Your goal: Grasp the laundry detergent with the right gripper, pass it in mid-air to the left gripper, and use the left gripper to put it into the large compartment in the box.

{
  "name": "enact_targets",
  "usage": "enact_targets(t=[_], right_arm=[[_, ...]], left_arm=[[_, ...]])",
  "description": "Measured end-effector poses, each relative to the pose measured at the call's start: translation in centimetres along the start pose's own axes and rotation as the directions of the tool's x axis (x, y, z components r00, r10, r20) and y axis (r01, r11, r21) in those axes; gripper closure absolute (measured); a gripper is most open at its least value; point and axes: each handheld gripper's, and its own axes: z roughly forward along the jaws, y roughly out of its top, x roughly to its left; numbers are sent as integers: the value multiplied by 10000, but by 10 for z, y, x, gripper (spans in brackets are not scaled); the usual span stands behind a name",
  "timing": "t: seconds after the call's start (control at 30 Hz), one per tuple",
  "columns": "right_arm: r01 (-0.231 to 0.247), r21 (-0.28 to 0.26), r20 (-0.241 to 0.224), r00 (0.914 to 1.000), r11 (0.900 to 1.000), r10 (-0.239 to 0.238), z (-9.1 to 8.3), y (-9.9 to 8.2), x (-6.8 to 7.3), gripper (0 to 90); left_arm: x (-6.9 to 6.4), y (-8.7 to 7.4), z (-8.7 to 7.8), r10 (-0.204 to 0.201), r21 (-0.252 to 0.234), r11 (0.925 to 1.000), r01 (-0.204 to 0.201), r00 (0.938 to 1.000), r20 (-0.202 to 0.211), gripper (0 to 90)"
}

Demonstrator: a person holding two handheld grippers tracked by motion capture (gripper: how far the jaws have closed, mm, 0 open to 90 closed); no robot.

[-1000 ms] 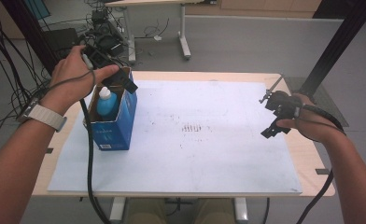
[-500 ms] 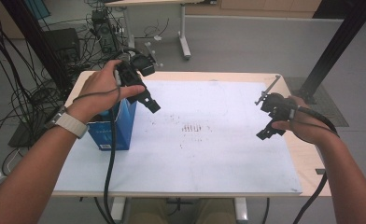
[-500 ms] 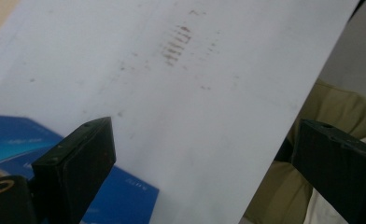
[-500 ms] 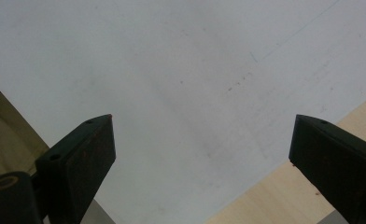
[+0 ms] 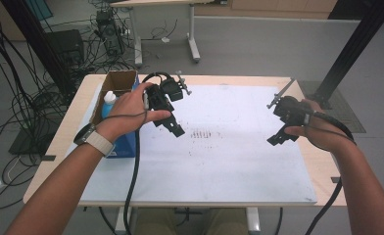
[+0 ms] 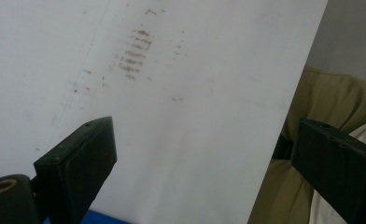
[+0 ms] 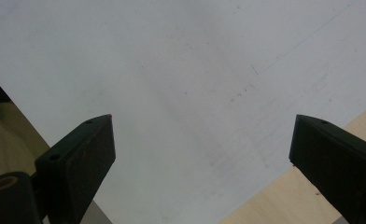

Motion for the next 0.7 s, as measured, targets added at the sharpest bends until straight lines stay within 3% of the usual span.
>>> enact_targets(t=[0.27, 0.7], right_arm=[[-113, -15, -3, 9999, 9999, 113, 2, -3, 0, 70], [-311, -65, 78, 9995, 9995, 312, 1, -11, 0, 69]], left_arm=[[-5, 5, 22, 359, 276, 9990, -355, 9993, -139, 73], [-8, 7, 30, 425, 275, 9987, -422, 9990, -102, 75]])
